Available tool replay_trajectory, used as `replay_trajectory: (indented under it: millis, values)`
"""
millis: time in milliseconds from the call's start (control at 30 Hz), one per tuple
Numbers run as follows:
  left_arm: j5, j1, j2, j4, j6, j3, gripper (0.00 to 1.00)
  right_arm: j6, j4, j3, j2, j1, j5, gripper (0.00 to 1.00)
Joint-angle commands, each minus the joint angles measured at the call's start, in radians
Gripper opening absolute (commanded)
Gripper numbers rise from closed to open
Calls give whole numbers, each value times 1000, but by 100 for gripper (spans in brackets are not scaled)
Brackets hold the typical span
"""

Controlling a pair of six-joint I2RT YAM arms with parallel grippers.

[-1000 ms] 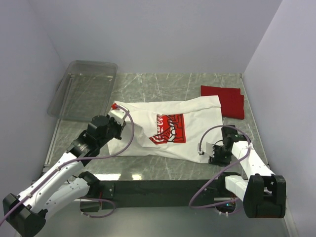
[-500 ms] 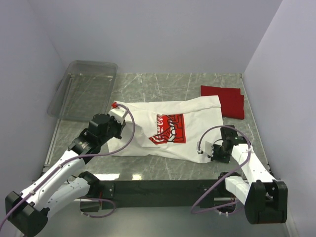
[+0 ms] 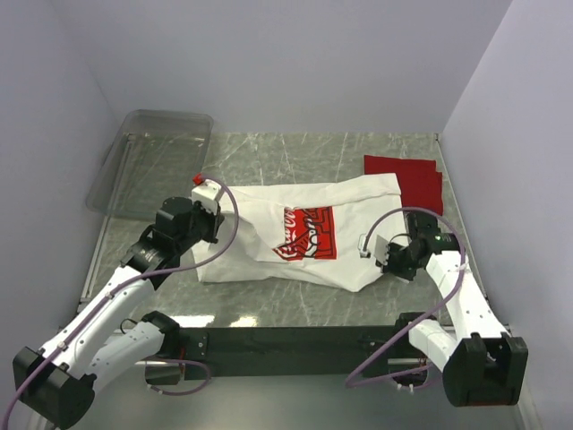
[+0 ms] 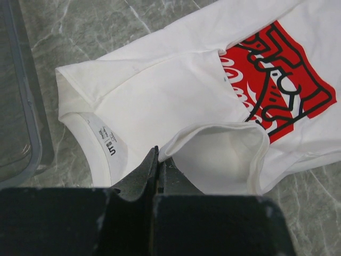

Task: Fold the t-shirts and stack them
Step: Fold the tshirt

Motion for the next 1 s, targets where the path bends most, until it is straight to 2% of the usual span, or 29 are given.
replay_trajectory:
  millis: [0,300,600,967]
  values:
    - [21,41,28,4,-49,71,1,108,55,66,49,-37,-68,0]
    - [30,126,149,-22,-71,202,1,169,60,245,257,-176,-158,0]
    - [18,161,299,-1,-49,288,1,272,87,412,451,-189,-194,0]
    - [-20,187,490,27,14,374,1,335,81,543,561,-189,-214,0]
